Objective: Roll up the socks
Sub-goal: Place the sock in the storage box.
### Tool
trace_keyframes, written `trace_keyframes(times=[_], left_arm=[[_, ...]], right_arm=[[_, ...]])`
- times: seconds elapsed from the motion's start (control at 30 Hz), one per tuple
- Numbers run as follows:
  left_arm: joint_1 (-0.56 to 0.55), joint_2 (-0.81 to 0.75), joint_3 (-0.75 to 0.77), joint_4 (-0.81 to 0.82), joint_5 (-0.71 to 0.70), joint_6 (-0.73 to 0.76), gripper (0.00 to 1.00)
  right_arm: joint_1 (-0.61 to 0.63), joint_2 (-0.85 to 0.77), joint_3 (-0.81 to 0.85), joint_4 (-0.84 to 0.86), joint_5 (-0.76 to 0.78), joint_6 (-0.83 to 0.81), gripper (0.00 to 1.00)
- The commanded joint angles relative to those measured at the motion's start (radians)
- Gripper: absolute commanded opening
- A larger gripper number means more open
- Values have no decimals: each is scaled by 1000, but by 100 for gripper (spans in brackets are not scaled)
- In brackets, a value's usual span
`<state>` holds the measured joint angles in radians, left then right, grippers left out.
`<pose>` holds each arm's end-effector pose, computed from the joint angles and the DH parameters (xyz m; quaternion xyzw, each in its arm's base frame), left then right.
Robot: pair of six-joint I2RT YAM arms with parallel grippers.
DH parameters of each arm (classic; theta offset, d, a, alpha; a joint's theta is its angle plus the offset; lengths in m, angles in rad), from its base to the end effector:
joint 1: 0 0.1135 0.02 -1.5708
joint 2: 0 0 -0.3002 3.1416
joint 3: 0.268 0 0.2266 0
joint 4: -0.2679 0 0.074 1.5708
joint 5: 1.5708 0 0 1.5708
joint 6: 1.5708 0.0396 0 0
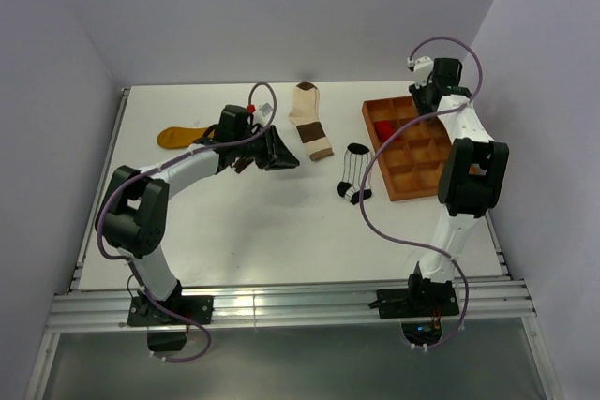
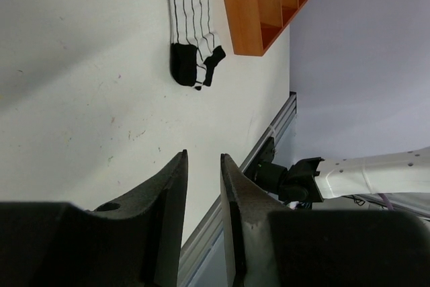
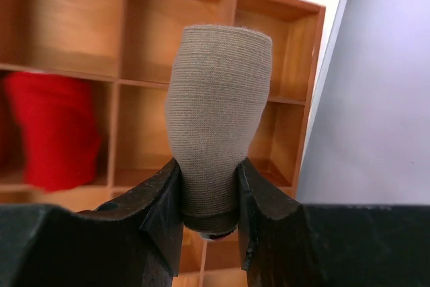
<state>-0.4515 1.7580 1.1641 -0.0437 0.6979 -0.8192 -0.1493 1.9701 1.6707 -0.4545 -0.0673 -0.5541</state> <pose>0.3258 -0.1863 0.2738 -0.0022 0.8532 -0.4967 0.1591 0.4414 -0.0637 0.3053 -0.1975 0.8958 -0.1078 0.3833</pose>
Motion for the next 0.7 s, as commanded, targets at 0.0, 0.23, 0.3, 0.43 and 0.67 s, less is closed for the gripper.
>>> trace_keyframes(times=[0.0, 0.23, 0.3, 0.43, 0.67], left_arm=[[-4, -46, -7, 76, -2, -17, 31], [-6, -48, 0, 53, -3, 8, 32], [-4, -48, 2, 50, -6, 14, 31], [-4, -35, 2, 53, 0, 12, 31], [-9, -28, 5, 47, -1, 17, 31]], right_arm=[[4, 39, 46, 57, 95, -7, 0], [4, 95, 38, 34, 112, -21, 0], [4, 89, 12, 31, 100, -24, 0], [5, 107, -3, 2, 84, -29, 0], [5, 102, -20, -59, 23, -10, 0]])
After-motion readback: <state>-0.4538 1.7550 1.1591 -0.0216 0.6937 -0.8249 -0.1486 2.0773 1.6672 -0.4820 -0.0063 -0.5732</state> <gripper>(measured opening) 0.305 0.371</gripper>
